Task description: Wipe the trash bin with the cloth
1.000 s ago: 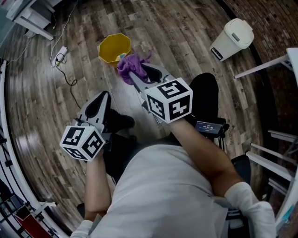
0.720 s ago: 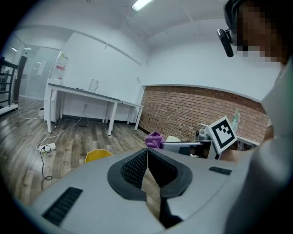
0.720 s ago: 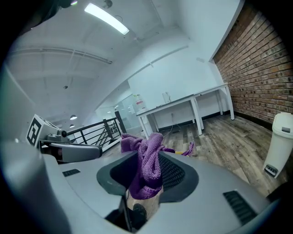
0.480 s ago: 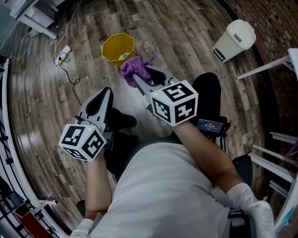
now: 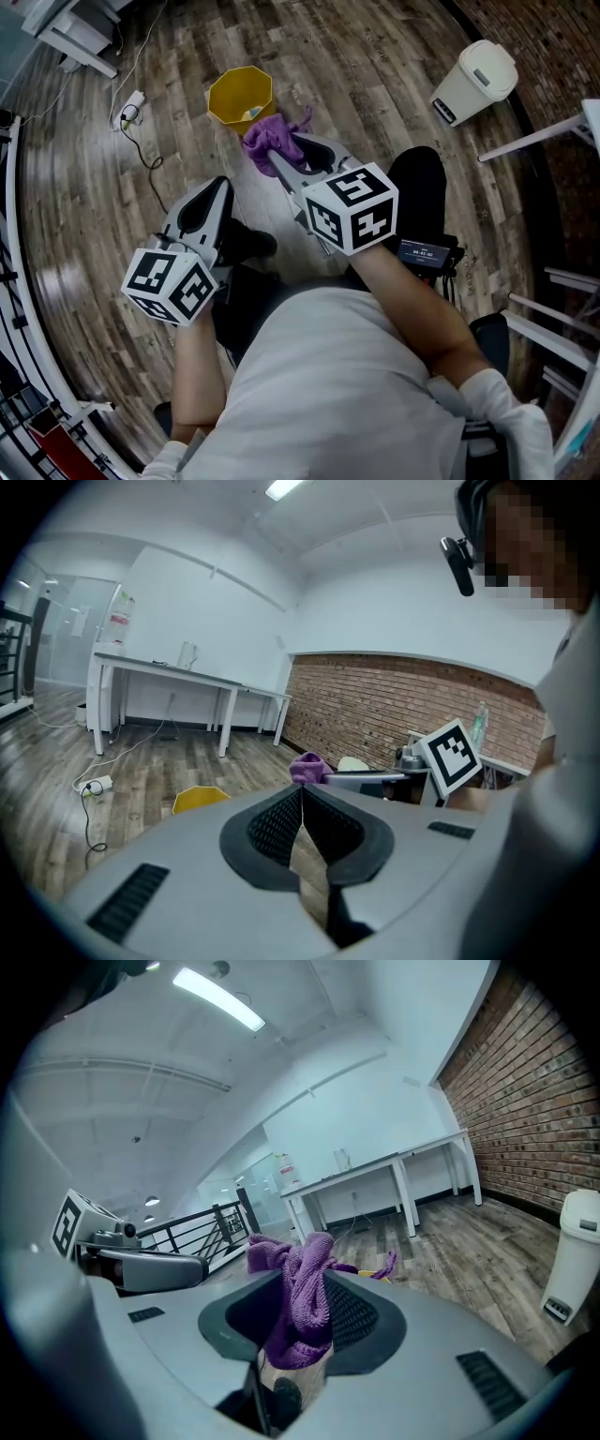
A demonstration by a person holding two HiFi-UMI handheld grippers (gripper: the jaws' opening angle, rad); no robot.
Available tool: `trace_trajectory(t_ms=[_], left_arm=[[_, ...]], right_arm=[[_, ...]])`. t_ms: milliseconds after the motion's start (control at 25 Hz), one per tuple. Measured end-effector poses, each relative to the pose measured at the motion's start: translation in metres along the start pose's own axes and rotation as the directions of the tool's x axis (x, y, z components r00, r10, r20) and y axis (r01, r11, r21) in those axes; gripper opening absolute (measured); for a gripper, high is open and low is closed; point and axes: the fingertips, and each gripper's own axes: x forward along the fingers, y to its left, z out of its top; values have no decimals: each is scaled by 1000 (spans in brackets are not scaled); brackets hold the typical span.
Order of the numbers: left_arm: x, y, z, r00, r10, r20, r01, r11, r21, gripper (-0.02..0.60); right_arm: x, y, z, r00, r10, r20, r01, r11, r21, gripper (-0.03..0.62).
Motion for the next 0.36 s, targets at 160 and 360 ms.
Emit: trace_trajectory(t_ms=[160,360], left_arm=[[3,-1,-2,1000,1,5,-1,1000,-3,6],[21,-27,-19,997,-70,-23,69,997,-44,6]], right_arm=[[1,-2,-3,1000,8,-7,-8,1000,-5,140],[-28,-23,-24,996,-63,-57,64,998,16,137]])
